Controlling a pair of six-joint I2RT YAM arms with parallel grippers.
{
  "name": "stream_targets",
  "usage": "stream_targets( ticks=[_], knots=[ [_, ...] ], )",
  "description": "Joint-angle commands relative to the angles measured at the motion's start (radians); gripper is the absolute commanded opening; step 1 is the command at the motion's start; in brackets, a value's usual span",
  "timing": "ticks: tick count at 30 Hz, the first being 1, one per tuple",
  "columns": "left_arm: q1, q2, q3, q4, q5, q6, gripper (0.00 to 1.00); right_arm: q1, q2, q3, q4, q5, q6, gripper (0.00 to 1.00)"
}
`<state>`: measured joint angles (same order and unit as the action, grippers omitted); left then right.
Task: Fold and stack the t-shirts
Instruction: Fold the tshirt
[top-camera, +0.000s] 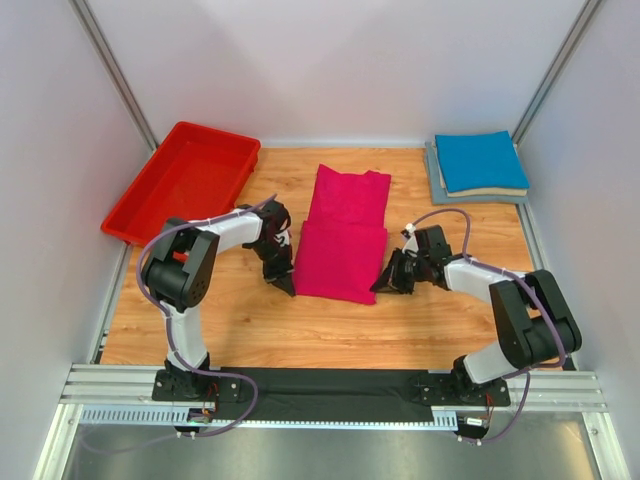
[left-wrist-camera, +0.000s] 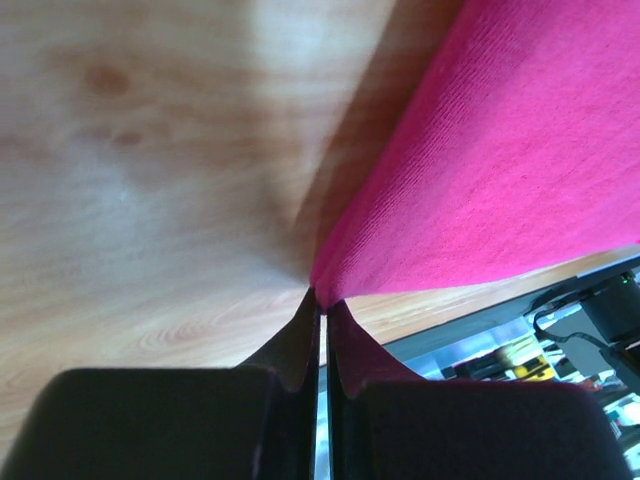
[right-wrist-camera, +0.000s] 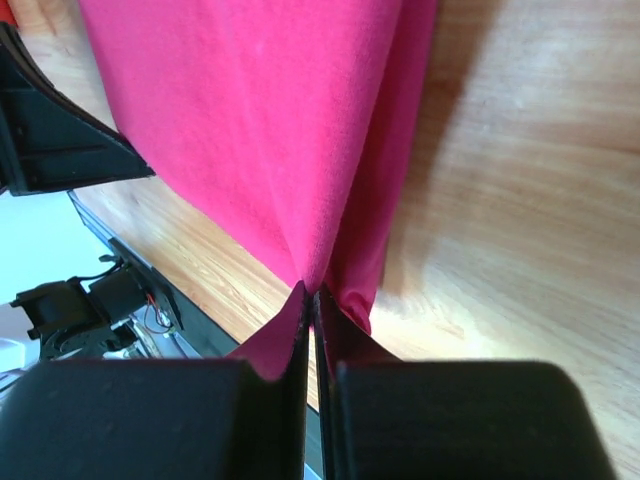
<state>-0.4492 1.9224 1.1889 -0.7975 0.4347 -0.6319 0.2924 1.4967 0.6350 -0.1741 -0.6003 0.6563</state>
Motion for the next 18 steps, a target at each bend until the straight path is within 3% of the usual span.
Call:
stream_targets(
  ticks=[1, 6, 13, 18],
  knots=[
    [-0.005, -0.054, -0.012, -0.071, -0.019, -0.02, 0.0, 0.005, 0.008, -0.041, 0.091, -0.047, 0.026, 0.0],
    [-0.003, -0.019, 0.0, -0.124, -0.094, 0.009, 0.0, 0.004, 0.046, -0.083, 0.101, -0.041, 0.003, 0.0],
    [-0.003, -0.071, -0.057, -0.094, -0.054, -0.005, 0.01, 0.005, -0.01, -0.124, 0.045, -0.016, -0.027, 0.0],
    [-0.009, -0.201, -0.133, -0.029, 0.084, -0.018, 0.31, 0.005, -0.098, -0.121, -0.108, 0.008, -0.089, 0.07]
  ],
)
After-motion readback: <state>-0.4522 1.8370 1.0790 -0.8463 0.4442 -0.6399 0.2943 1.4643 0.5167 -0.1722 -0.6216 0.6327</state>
